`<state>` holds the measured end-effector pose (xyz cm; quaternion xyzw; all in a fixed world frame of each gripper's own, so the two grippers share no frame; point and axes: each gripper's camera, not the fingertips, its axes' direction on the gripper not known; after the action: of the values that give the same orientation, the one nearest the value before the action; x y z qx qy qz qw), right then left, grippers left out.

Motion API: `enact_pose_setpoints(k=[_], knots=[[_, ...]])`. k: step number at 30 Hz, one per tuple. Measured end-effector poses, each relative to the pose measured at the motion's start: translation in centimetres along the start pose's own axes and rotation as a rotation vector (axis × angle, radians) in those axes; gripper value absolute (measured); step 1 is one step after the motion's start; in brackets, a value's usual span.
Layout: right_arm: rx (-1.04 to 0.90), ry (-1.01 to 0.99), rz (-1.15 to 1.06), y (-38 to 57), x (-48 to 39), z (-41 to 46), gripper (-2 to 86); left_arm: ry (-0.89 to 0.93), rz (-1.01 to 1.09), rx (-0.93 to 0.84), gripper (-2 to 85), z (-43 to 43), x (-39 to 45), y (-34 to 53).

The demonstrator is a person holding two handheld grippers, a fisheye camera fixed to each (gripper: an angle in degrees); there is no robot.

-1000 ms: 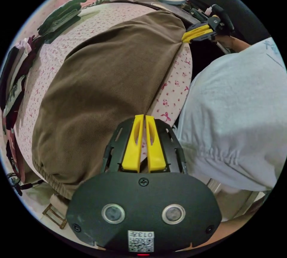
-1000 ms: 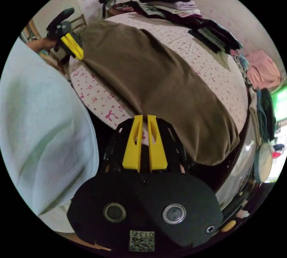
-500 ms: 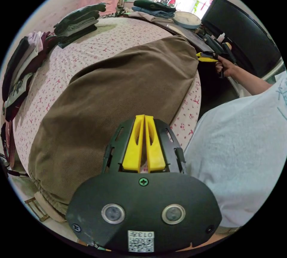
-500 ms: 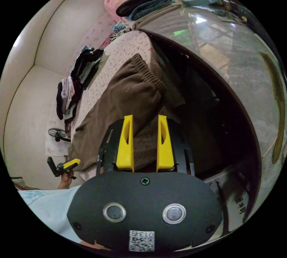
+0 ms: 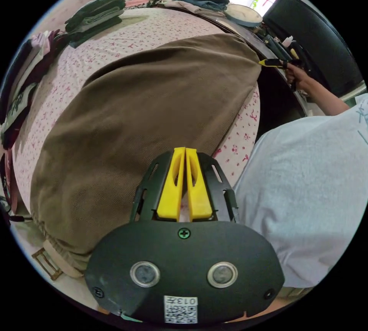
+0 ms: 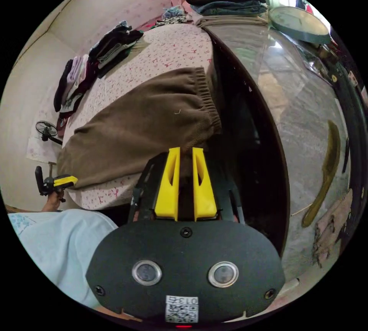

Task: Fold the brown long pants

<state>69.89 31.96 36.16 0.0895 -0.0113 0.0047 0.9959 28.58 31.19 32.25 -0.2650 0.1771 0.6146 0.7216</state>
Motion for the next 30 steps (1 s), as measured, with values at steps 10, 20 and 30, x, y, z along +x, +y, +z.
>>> enact_pose_setpoints(k=[10,20,30], knots=[[0.114,-0.008,-0.502,-12.0,-16.4,-0.5,7.3,-0.355,-0.365,-0.077,-0.4,-3.8,-7.7,6.6],[-0.151,-0.318,-1.086,-24.0,-39.5,9.0,7.4,-0.378,-0.523,0.139,-0.4,-8.8,-6.7,12.6],[-0.522,-0.295,-1.328,-29.9,-49.9,17.0,6.8,-0.406,-0.528,0.062,-0.4,-7.6,-7.0,14.3]])
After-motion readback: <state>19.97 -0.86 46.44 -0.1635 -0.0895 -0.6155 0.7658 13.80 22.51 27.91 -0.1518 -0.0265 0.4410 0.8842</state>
